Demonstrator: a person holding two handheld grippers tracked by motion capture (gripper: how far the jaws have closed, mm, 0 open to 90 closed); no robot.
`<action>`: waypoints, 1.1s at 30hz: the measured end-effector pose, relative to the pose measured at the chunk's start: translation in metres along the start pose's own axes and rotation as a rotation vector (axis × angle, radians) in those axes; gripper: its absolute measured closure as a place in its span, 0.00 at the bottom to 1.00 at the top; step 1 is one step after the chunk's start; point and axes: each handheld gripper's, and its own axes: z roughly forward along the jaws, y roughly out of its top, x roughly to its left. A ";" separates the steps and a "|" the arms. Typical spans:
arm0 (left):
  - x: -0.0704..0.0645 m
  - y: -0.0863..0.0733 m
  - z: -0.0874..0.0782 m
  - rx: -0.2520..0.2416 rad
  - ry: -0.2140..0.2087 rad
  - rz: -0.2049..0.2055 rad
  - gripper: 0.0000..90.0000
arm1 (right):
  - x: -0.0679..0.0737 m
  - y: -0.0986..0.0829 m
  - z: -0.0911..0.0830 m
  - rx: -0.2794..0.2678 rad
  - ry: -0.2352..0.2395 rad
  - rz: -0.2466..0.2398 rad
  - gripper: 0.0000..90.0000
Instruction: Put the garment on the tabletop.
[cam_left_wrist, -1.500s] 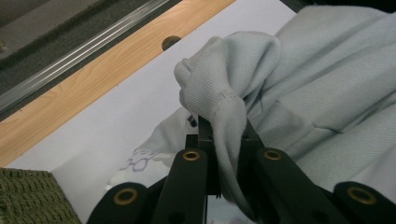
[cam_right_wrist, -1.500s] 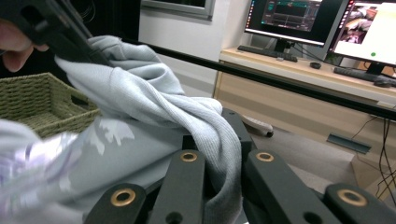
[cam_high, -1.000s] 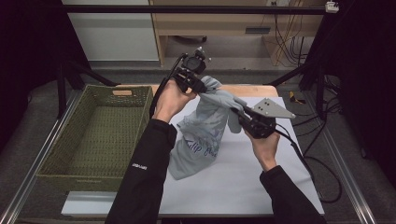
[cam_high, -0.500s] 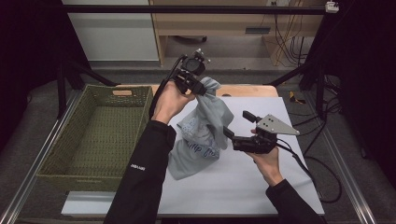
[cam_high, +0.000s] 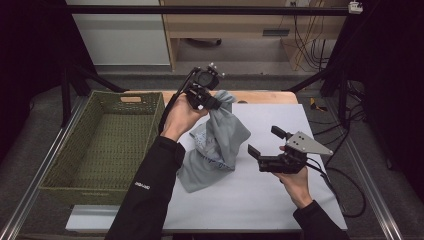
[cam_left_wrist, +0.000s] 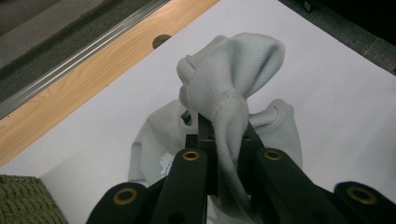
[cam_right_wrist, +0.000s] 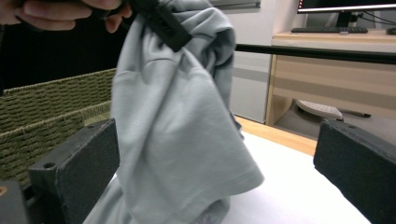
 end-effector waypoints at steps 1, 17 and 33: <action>-0.001 -0.002 0.001 -0.003 -0.001 0.003 0.94 | -0.001 -0.002 -0.001 0.003 -0.001 0.002 0.01; -0.008 -0.030 0.030 0.018 -0.026 0.042 0.94 | -0.024 -0.040 -0.026 0.041 -0.036 0.002 0.01; -0.020 -0.043 0.072 0.060 -0.048 0.051 0.92 | -0.033 -0.061 -0.042 0.058 -0.048 0.055 0.00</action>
